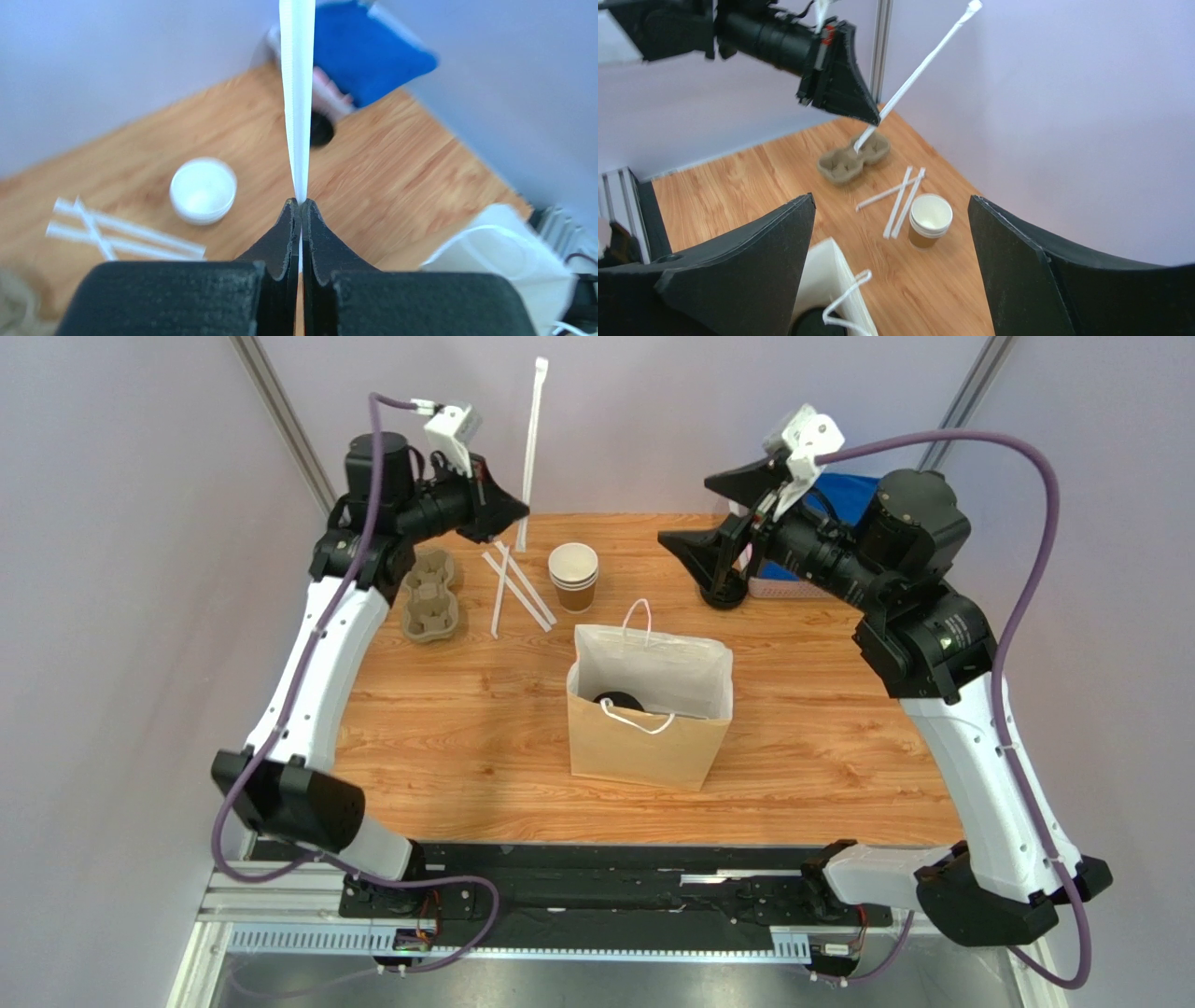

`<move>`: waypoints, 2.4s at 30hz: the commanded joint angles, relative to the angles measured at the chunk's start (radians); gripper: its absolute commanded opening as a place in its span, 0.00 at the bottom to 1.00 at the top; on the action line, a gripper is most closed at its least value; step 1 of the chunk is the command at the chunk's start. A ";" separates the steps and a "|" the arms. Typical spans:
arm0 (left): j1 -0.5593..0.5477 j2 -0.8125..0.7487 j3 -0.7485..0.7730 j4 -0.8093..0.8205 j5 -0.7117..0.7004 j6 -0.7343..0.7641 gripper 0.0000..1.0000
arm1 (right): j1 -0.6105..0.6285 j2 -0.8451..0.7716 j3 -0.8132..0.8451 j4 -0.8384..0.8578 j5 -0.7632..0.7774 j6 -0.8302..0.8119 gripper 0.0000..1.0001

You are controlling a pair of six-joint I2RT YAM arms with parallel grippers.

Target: Pack the takeout coffee

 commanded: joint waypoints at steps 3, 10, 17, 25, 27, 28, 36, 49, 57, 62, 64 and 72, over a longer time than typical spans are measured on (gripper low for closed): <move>-0.021 -0.133 -0.127 0.487 0.297 -0.316 0.00 | -0.004 0.115 0.154 0.205 -0.051 0.278 0.86; -0.141 -0.235 -0.234 0.598 0.318 -0.379 0.00 | 0.008 0.227 0.317 0.294 -0.091 0.433 0.81; -0.250 -0.302 -0.321 0.633 0.264 -0.409 0.00 | 0.057 0.246 0.308 0.301 -0.070 0.435 0.70; -0.282 -0.336 -0.358 0.633 0.246 -0.413 0.00 | 0.106 0.252 0.292 0.243 -0.004 0.409 0.59; -0.287 -0.345 -0.358 0.628 0.246 -0.406 0.00 | 0.127 0.252 0.292 0.234 0.008 0.393 0.55; -0.288 -0.345 -0.360 0.624 0.243 -0.403 0.00 | 0.135 0.252 0.292 0.226 0.013 0.378 0.52; -0.296 -0.387 -0.383 0.570 0.229 -0.342 0.00 | 0.175 0.266 0.302 0.200 0.038 0.350 0.10; -0.285 -0.466 -0.392 0.354 0.115 -0.193 0.89 | 0.175 0.247 0.328 0.180 0.018 0.309 0.00; -0.064 -0.519 -0.452 0.305 0.149 -0.242 0.95 | 0.175 0.117 0.199 0.061 -0.059 0.118 0.00; 0.046 -0.517 -0.513 0.361 0.153 -0.371 0.95 | 0.175 -0.004 0.030 -0.028 -0.130 -0.053 0.00; 0.066 -0.517 -0.542 0.369 0.149 -0.386 0.96 | 0.175 -0.036 -0.063 -0.070 -0.162 -0.101 0.00; 0.070 -0.506 -0.564 0.365 0.147 -0.376 0.96 | 0.177 -0.150 -0.365 -0.055 -0.193 -0.322 0.00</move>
